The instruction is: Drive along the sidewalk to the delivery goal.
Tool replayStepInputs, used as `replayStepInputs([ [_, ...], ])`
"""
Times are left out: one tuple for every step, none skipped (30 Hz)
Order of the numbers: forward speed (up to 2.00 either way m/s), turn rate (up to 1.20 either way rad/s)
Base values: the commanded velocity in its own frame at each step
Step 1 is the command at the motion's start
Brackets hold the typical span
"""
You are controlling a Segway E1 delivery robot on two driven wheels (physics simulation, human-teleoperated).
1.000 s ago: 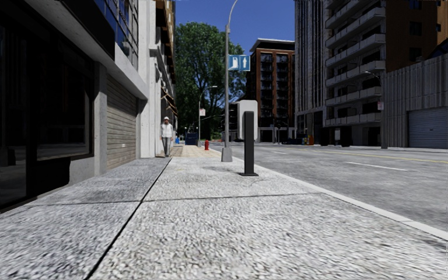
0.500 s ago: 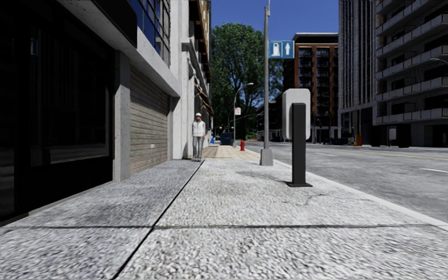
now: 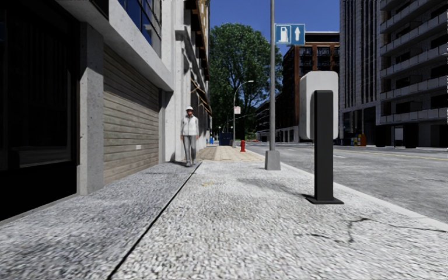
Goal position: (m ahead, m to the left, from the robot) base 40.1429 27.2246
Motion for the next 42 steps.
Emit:
replayStepInputs([
  [2.00,-0.24],
  [2.00,-0.24],
  [2.00,-0.24],
  [2.00,-0.24],
  [2.00,-0.24],
  [2.00,-0.23],
  [2.00,-0.23],
  [2.00,-0.21],
  [2.00,-0.20],
  [2.00,-0.20],
  [2.00,-0.20],
  [2.00,-0.20],
  [2.00,-0.20],
  [2.00,-0.20],
  [2.00,-0.20],
  [2.00,-0.20],
  [2.00,-0.20],
  [2.00,-0.20],
  [2.00,-0.20],
  [2.00,-0.19],
  [2.00,0.00],
  [2.00,0.00],
  [2.00,0.00],
  [2.00,0.00],
  [2.00,0.00],
  [2.00,0.00],
  [2.00,0.00],
  [2.00,0.00],
  [2.00,0.00],
  [2.00,0.00],
  [2.00,0.00],
  [2.00,0.00],
  [2.00,0.00],
  [2.00,0.00],
  [2.00,0.00],
  [2.00,0.00],
  [2.00,0.00],
  [2.00,0.00],
  [2.00,0.00],
  [2.00,0.00],
  [2.00,0.00],
  [2.00,0.00],
])
